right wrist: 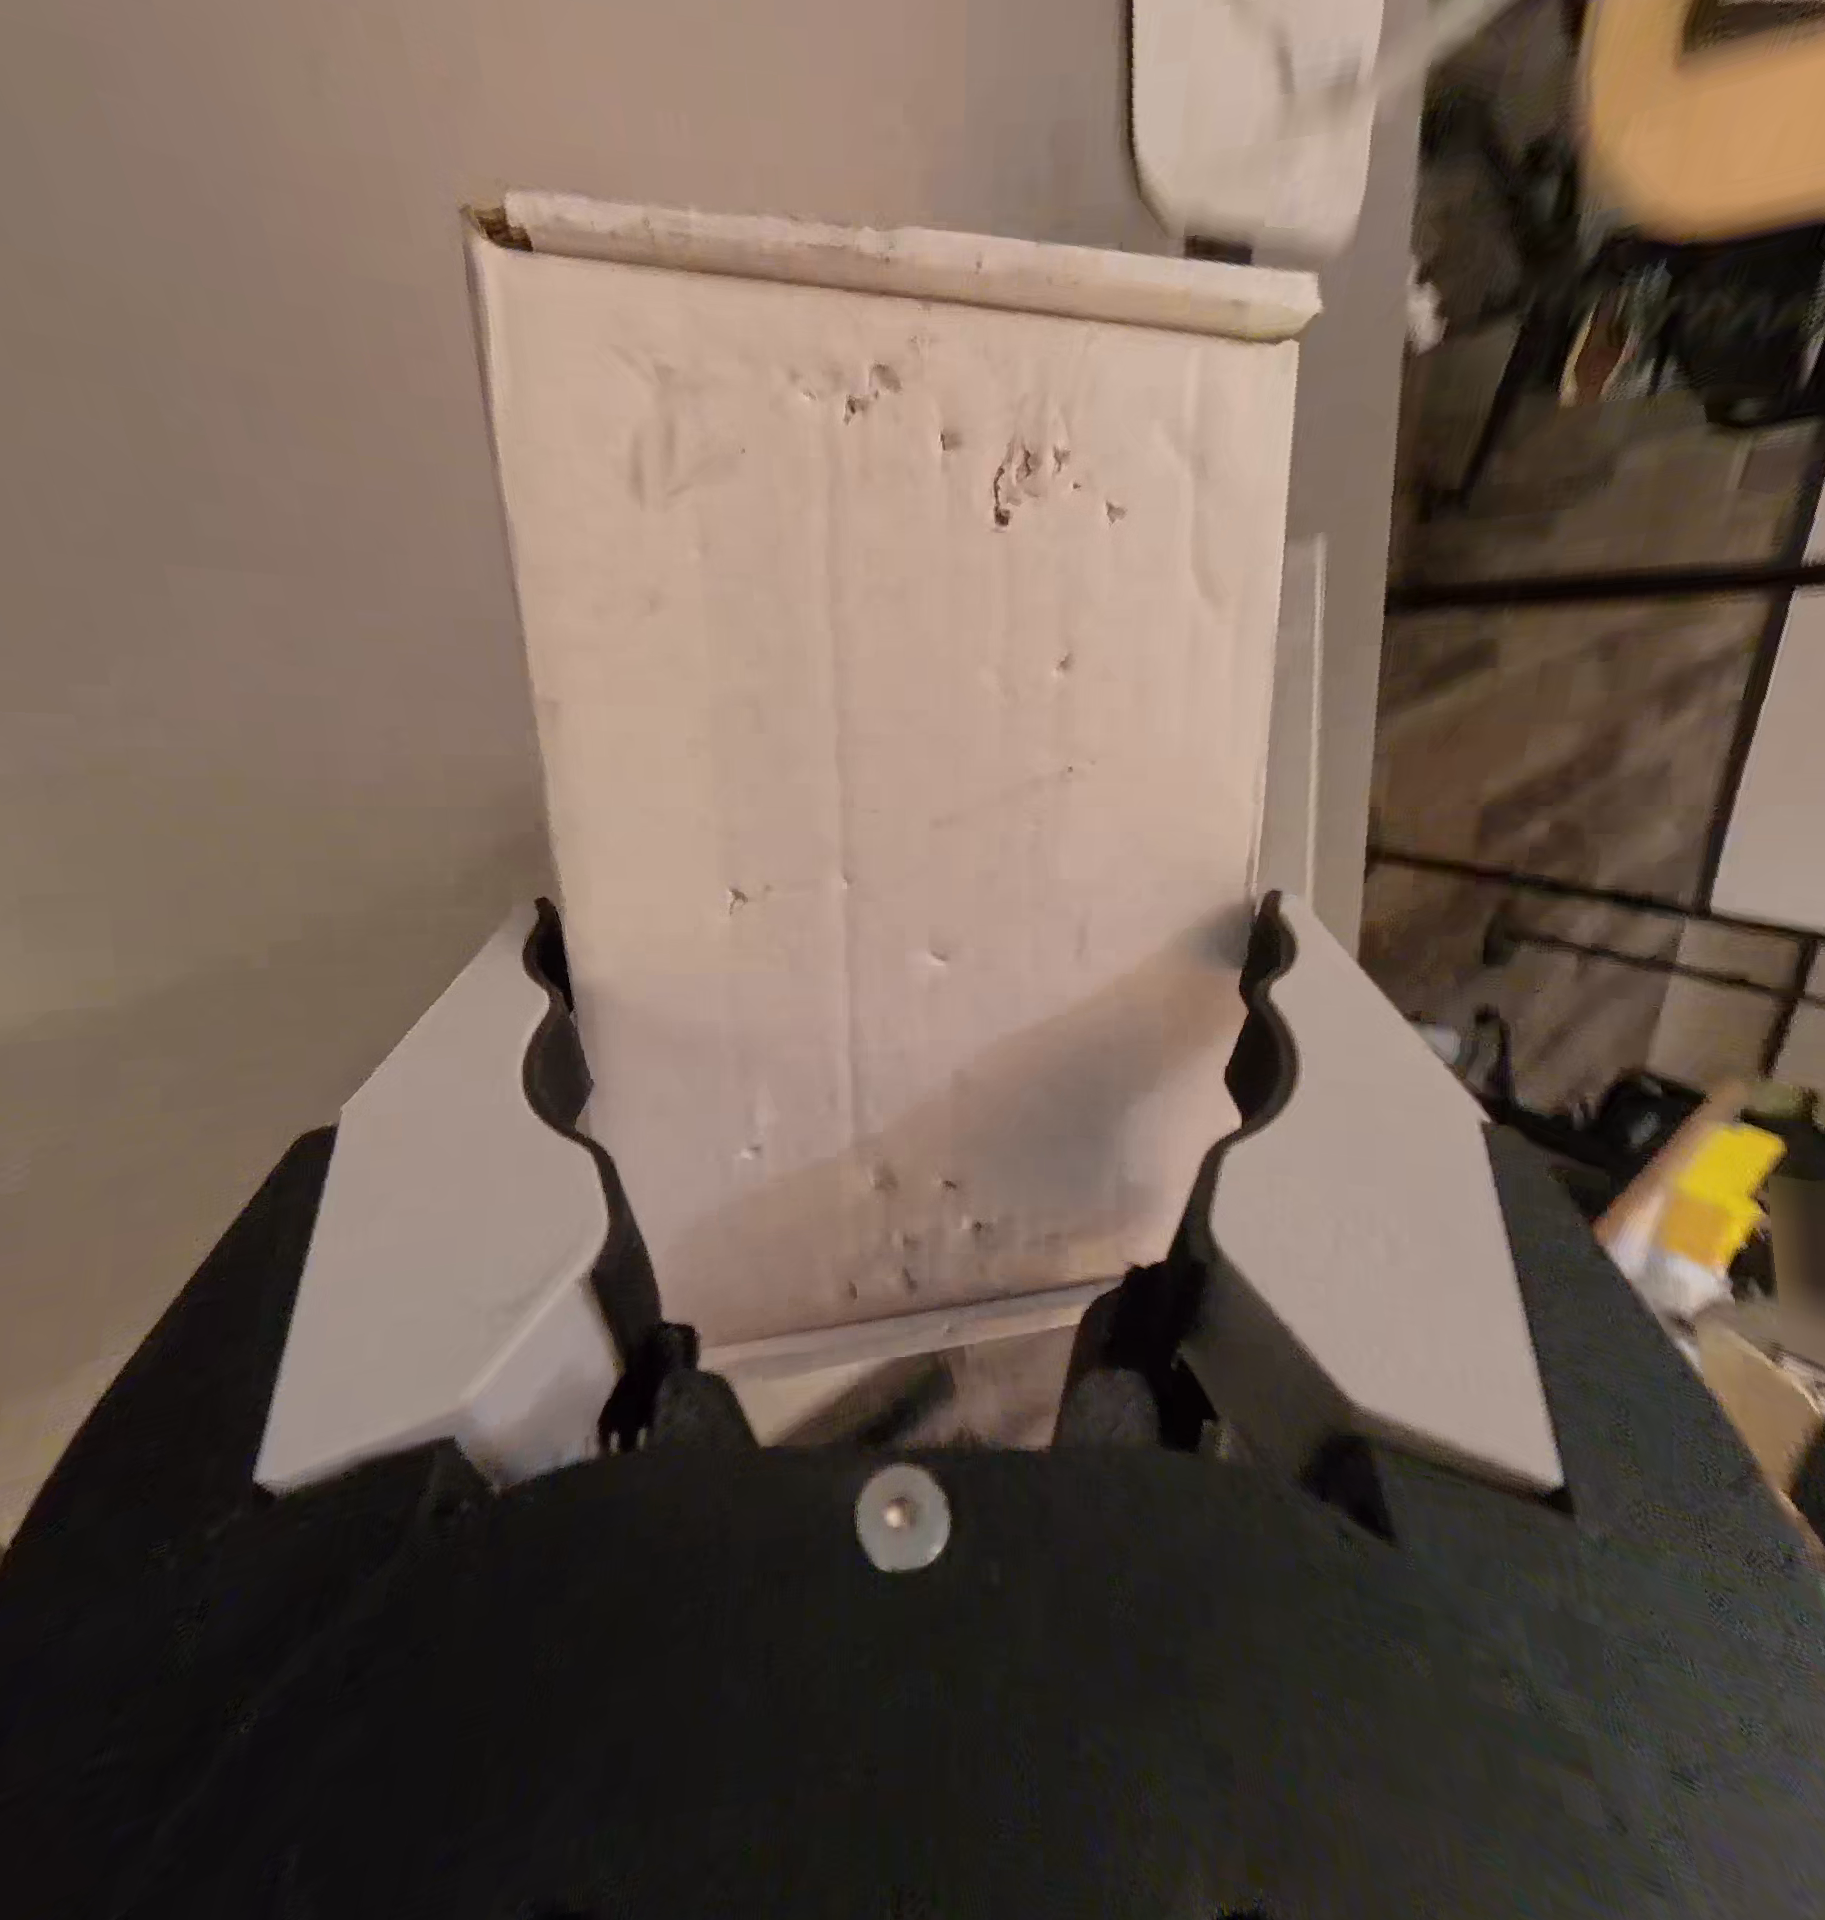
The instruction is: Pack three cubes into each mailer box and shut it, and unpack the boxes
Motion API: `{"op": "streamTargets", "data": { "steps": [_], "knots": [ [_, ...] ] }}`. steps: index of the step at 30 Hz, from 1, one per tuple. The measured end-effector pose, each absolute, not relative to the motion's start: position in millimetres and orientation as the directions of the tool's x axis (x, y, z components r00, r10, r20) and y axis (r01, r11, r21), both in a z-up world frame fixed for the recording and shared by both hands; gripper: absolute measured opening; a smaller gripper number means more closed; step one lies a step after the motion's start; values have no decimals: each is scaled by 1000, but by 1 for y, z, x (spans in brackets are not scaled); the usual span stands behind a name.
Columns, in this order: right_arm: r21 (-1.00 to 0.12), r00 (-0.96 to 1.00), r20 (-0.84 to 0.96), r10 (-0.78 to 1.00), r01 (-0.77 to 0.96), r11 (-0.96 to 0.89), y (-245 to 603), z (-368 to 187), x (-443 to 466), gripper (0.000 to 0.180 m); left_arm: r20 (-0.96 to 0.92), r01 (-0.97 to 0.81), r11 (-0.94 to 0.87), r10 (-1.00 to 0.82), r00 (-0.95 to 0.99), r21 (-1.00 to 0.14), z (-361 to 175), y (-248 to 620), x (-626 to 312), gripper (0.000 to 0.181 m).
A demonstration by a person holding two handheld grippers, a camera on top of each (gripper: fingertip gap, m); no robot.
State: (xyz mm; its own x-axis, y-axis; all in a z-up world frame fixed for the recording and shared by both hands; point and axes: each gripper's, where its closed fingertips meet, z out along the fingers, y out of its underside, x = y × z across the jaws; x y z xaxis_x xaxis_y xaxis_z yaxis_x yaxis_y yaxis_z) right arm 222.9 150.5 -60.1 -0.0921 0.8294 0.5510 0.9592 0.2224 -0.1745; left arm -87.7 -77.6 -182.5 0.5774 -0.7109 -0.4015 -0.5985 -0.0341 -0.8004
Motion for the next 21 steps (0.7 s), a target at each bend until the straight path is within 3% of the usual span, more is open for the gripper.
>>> {"op": "streamTargets", "data": {
  "steps": [8,15,21],
  "knots": [
    [92,-207,447,870,978,185,207,-115,291,126,-365,-596,-98,-708,604,-797,-191,-66,-94,39],
    [204,-344,330,879,935,289,222,-180,280,127,-370,-613,-110,-709,600,-782,-195,-66,-96,41],
    [260,-382,326,865,916,307,231,-194,278,124,-374,-634,-124,-716,590,-763,-202,-69,-99,43]
  ]
}}
